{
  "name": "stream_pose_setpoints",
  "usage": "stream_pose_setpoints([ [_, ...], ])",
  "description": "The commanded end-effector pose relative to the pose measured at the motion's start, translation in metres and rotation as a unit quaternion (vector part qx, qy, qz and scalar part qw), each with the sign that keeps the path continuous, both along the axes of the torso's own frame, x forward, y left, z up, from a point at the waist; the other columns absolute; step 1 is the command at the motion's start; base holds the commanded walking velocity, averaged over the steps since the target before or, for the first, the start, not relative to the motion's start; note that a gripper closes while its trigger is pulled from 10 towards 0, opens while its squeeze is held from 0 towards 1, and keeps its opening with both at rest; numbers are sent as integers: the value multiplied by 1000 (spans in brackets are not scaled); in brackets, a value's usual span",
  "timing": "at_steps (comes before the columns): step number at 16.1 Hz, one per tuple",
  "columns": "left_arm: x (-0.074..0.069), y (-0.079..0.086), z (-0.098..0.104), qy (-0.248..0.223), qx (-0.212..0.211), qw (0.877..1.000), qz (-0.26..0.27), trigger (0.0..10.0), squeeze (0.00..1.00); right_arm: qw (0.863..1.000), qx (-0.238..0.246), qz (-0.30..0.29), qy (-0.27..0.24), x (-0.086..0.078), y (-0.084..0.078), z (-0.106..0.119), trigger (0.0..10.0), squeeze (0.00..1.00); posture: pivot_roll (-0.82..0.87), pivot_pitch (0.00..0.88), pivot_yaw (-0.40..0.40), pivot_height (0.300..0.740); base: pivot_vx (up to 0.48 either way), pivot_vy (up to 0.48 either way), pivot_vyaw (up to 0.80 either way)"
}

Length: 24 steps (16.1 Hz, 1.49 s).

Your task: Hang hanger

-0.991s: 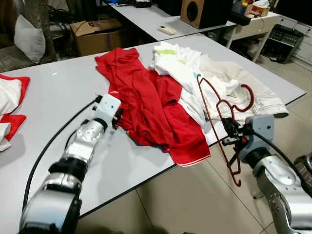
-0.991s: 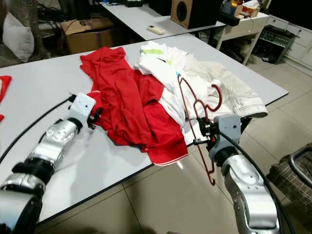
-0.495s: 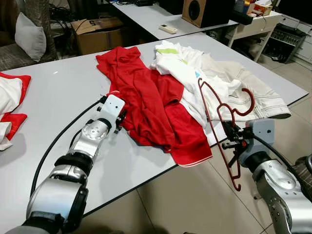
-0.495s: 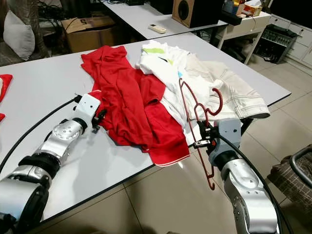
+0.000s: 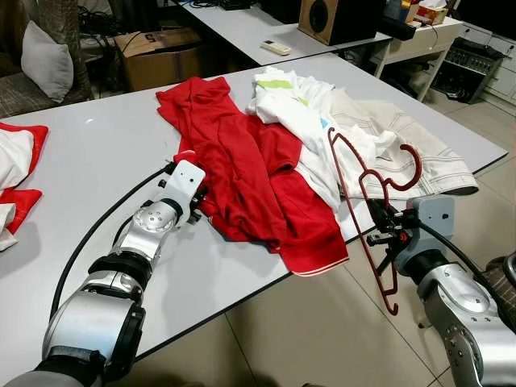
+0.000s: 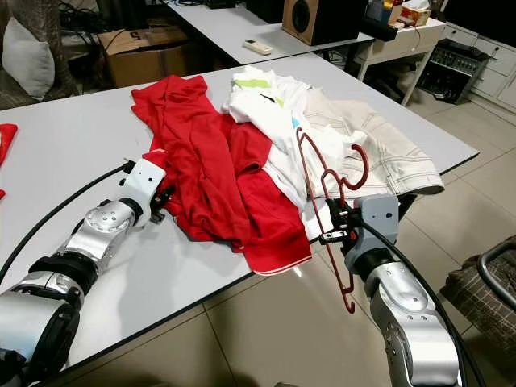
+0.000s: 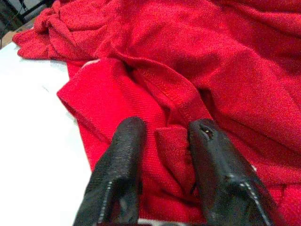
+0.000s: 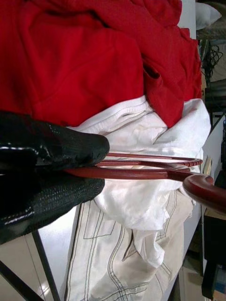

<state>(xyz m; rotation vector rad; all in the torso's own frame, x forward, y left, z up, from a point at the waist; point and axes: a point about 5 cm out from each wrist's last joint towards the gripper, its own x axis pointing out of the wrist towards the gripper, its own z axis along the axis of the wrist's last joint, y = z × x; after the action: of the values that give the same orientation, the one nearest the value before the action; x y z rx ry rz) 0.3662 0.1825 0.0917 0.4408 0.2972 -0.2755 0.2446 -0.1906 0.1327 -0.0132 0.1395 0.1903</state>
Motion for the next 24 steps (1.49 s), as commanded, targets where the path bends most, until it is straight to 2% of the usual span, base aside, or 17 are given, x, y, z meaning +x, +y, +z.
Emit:
stream_pose_setpoints([
  [1, 1, 5, 0, 11, 22, 1000, 12, 1059, 0, 1000, 0, -5, -4, 1, -1, 3, 10000, 0, -170, 0, -34, 740, 0, 0, 0],
  [4, 1, 8, -2, 17, 40, 999, 22, 0, 0, 1000, -1, -7, -5, 1, -2, 4, 10000, 0, -170, 0, -34, 740, 0, 0, 0],
  [7, 1, 8, -3, 20, 37, 999, 27, 0, 0, 1000, 0, -6, -6, 0, -2, 4, 10000, 0, -175, 0, -31, 740, 0, 0, 0],
  [9, 2, 10, 0, 16, 20, 999, 36, 0, 0, 1000, 1, -7, -8, 1, -2, 5, 10000, 0, -170, 0, -31, 740, 0, 0, 0],
  [10, 3, 13, 3, 6, -3, 998, 55, 0, 0, 1000, 5, 2, -14, 1, -1, 6, 10000, 0, -162, 0, -27, 740, 0, 0, 0],
  [12, 5, 18, 10, -12, -37, 996, 78, 0, 0, 999, 11, 43, -23, 1, 4, 10, 10000, 0, -150, 0, -16, 740, 0, 0, 0],
  [13, 9, 20, 23, -39, -82, 993, 72, 0, 0, 994, 18, 104, -34, -3, 12, 18, 10000, 0, -141, 0, -11, 740, 0, 0, 0],
  [16, 16, 30, 61, -95, -131, 986, 35, 0, 0, 977, 21, 208, -32, -12, 25, 23, 10000, 0, -108, 0, 4, 740, 0, 0, 0],
  [17, 16, 32, 67, -101, -140, 985, 28, 0, 0, 974, 19, 223, -31, -13, 27, 24, 10000, 0, -106, 0, 4, 740, 0, 0, 0],
  [19, 13, 32, 93, -135, -150, 979, -18, 0, 0, 961, 21, 276, -19, -19, 34, 27, 10000, 0, -93, 0, 9, 740, 0, 0, 0],
  [21, 11, 38, 118, -176, -160, 971, -24, 0, 0, 948, 17, 319, -2, -26, 39, 27, 10000, 0, -91, 0, 11, 740, 0, 0, 0],
  [23, 9, 40, 148, -219, -210, 953, -24, 0, 0, 932, 23, 361, 13, -33, 44, 27, 10000, 0, -85, 0, 8, 740, 0, 0, 0],
  [24, 8, 44, 181, -266, -257, 929, -31, 0, 0, 924, 15, 382, 23, -37, 46, 26, 10000, 0, -82, 0, 6, 740, 0, 0, 0],
])
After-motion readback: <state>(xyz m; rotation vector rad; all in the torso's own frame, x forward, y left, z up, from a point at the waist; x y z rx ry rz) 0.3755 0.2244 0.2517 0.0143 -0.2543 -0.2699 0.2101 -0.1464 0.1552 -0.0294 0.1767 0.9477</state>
